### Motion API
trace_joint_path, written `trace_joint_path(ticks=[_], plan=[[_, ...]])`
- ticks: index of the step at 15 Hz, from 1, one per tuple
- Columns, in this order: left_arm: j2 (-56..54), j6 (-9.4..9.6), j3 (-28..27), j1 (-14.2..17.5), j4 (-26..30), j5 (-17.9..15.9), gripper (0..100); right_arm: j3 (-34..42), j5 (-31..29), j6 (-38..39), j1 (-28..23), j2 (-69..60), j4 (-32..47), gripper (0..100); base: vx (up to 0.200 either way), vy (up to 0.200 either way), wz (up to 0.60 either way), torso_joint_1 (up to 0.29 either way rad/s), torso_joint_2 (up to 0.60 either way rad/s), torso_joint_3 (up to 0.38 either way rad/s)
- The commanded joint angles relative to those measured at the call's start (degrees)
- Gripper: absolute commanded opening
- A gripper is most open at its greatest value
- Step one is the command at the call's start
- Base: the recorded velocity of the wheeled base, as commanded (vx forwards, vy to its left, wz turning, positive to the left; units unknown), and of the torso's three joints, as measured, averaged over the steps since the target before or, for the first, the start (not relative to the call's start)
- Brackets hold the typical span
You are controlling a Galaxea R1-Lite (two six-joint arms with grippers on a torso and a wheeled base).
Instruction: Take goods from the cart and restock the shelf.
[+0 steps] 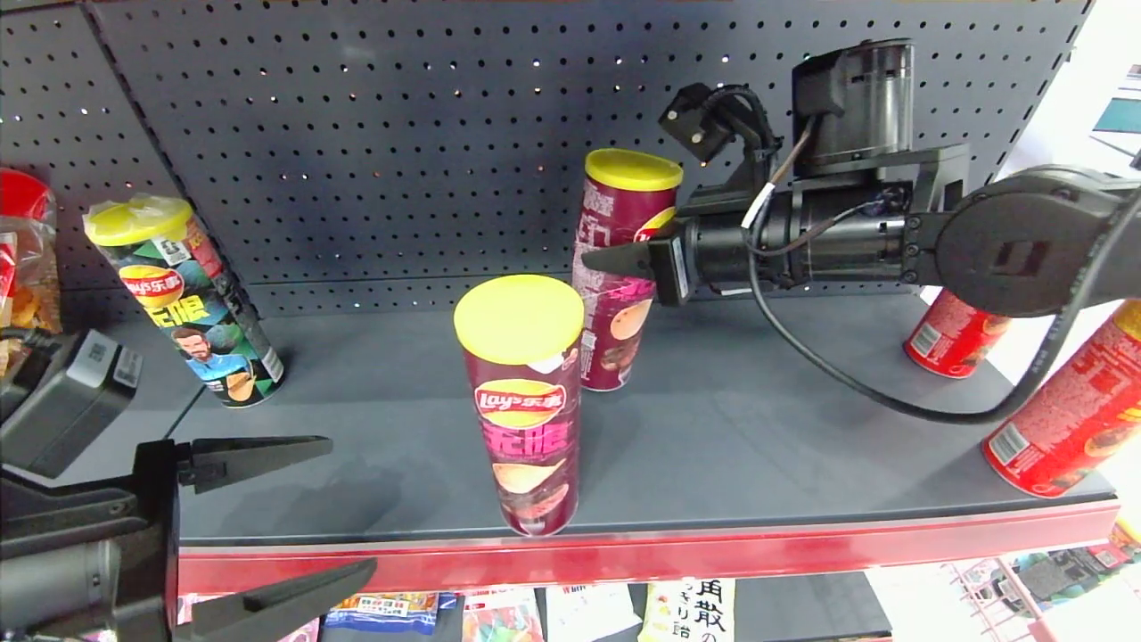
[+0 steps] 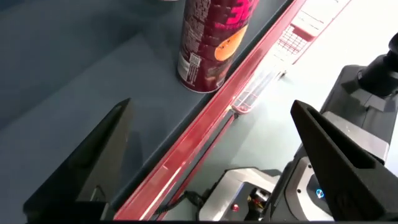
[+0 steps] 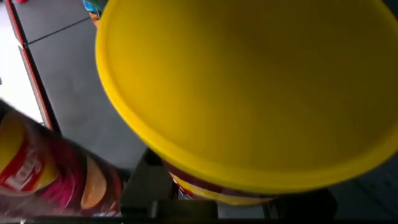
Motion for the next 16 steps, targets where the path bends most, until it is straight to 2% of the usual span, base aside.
trace_joint_path(ticks=[1, 3, 4, 12, 13, 16], plan=[[-2.97, -2.0, 1.0, 0.03, -0.03, 1.0, 100, -2.72, 0.84, -0.05, 0.18, 3.57, 0.01, 0, 0.0, 0.0, 0.0, 0.0, 0.0, 0.0], [-3.06, -3.23, 0.56, 0.03, -0.03, 1.35, 100, -2.81, 0.84, -0.49, 0.27, 4.36, 0.01, 0, 0.0, 0.0, 0.0, 0.0, 0.0, 0.0], [-2.97, -3.32, 0.56, 0.03, -0.03, 2.23, 100, -2.63, 0.84, -1.11, 0.36, 4.72, 0.01, 0, 0.0, 0.0, 0.0, 0.0, 0.0, 0.0], [-2.97, -3.32, 0.3, 0.03, -0.03, 2.23, 100, -2.11, 0.75, -1.55, 0.88, 5.15, 0.01, 0, 0.0, 0.0, 0.0, 0.0, 0.0, 0.0], [-2.88, -3.32, 0.3, 0.03, -0.03, 2.23, 100, -1.4, 0.75, -1.64, 0.88, 4.89, -0.08, 100, 0.0, 0.0, 0.0, 0.0, 0.0, 0.0], [-2.71, -3.32, 0.3, 0.03, -0.03, 2.23, 100, -0.79, 0.67, -1.46, 1.32, 4.01, 0.01, 100, 0.0, 0.0, 0.0, 0.0, 0.0, 0.0]])
